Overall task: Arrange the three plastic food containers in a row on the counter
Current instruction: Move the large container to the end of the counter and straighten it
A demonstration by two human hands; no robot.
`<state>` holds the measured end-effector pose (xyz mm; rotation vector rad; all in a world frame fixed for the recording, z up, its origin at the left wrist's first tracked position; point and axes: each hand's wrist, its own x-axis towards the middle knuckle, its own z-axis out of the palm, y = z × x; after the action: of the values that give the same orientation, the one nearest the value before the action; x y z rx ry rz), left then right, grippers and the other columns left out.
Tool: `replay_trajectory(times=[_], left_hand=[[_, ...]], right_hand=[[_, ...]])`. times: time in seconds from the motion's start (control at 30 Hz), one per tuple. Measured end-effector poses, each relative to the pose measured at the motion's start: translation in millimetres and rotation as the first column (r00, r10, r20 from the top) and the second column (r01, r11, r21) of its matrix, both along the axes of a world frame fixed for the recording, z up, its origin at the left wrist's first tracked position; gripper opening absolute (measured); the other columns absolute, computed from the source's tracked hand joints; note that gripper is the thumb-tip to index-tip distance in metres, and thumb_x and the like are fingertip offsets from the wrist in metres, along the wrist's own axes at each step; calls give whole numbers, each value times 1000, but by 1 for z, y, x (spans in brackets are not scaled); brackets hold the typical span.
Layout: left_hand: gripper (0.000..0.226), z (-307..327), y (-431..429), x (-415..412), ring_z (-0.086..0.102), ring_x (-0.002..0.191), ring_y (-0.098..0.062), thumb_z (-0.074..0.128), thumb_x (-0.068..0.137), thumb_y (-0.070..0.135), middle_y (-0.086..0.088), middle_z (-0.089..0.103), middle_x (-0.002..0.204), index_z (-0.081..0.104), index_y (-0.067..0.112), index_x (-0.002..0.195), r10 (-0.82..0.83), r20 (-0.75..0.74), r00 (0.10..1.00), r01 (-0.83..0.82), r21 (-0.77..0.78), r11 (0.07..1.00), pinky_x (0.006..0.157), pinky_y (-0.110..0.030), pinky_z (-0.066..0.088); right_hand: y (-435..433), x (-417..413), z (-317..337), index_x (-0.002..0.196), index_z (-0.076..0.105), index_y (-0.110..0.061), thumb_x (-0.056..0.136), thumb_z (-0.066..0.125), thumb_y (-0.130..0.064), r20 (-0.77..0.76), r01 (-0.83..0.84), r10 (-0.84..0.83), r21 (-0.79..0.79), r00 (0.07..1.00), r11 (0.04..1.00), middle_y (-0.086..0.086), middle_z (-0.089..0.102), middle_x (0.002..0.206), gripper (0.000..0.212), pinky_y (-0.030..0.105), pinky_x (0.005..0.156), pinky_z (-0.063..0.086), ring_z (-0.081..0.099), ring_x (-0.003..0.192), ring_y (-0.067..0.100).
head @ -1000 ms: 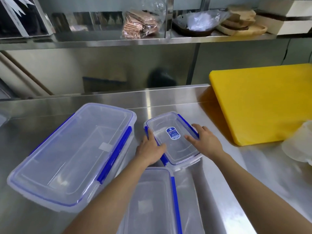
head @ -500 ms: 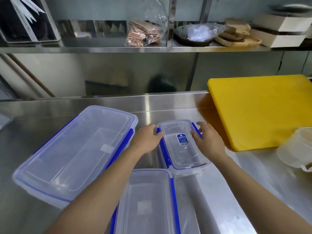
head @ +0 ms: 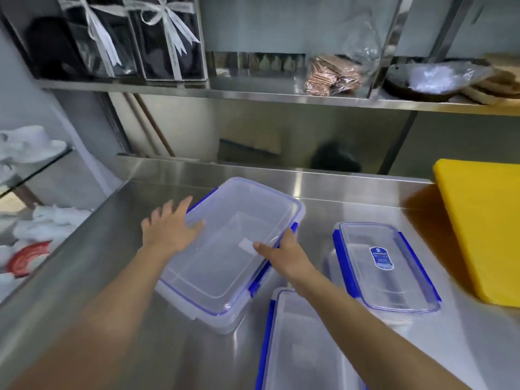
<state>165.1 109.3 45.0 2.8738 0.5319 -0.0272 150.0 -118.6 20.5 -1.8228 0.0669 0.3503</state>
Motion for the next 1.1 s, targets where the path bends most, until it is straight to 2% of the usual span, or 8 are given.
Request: replay_trajectory(times=[0.13, 0.33, 0.43, 0.5, 0.6, 0.67, 0.73, 1.1], left_hand=[[73, -13, 22, -18, 36, 132, -37, 37, 81, 71, -17, 32, 147, 21, 37, 143, 50, -97, 994, -74, -267, 961, 108, -47, 30], [65, -11, 25, -42, 51, 114, -41, 32, 85, 66, -21, 48, 129, 28, 27, 136, 193, -87, 977, -207, -214, 955, 94, -44, 40], [76, -5, 30, -50, 45, 120, -41, 34, 80, 71, -20, 44, 134, 25, 22, 137, 236, -168, 957, -263, -167, 950, 99, -47, 39], [95, 3, 31, -56, 18, 140, -36, 44, 70, 77, -15, 17, 153, 10, 28, 145, 120, -249, 961, -169, -184, 968, 112, -54, 21], [127, 15, 22, -68, -30, 138, -22, 63, 50, 78, 0, -32, 152, -23, 45, 137, -296, -431, 852, 213, -230, 949, 113, -52, -11], [137, 18, 12, -77, -40, 132, -23, 77, 48, 65, 0, -42, 146, -32, 49, 131, -385, -543, 747, 332, -198, 922, 110, -54, -17], [141, 14, 5, -82, -45, 127, -25, 83, 50, 54, -2, -48, 141, -35, 49, 129, -367, -582, 726, 359, -134, 924, 107, -56, -20], [118, -7, 40, -42, -38, 134, -18, 75, 55, 63, 4, -32, 152, -13, 59, 134, -361, -316, 877, 334, -138, 932, 111, -51, -21]], right_hand=[[13, 10, -9, 123, 42, -19, 73, 75, -25, 48, -18, 20, -52, 999, 999, 8, 50, 127, 61, 39, 97, 47, 56, 108, 25], [21, 27, -3, 136, 35, -28, 84, 65, -16, 3, -199, 200, 101, 980, 975, 2, 49, 132, 61, 30, 89, 48, 55, 112, 21], [30, 23, 8, 130, 45, -19, 91, 56, -21, 116, -193, 215, -180, 970, 965, 4, 55, 129, 40, 34, 95, 47, 56, 113, 24], [37, 13, 11, 126, 48, -17, 89, 57, -30, 212, -149, 230, -339, 950, 929, 5, 52, 129, 40, 39, 98, 47, 54, 116, 26], [38, 0, 8, 144, 19, -31, 66, 73, -54, 51, -424, 485, -412, 873, 806, 2, 8, 155, 98, 45, 114, 27, 12, 144, 29], [30, -7, 9, 144, -17, -34, 60, 76, -58, -114, -601, 643, -508, 757, 617, 0, -38, 150, 127, 51, 119, 7, -30, 140, 26], [24, -10, 12, 139, -30, -34, 61, 77, -55, -175, -660, 707, -561, 685, 500, -3, -52, 141, 134, 52, 119, 1, -41, 134, 24], [47, 36, 15, 144, -17, -35, 67, 75, -51, -34, -625, 734, -551, 679, 553, -9, -34, 152, 121, 45, 119, 10, -22, 143, 21]])
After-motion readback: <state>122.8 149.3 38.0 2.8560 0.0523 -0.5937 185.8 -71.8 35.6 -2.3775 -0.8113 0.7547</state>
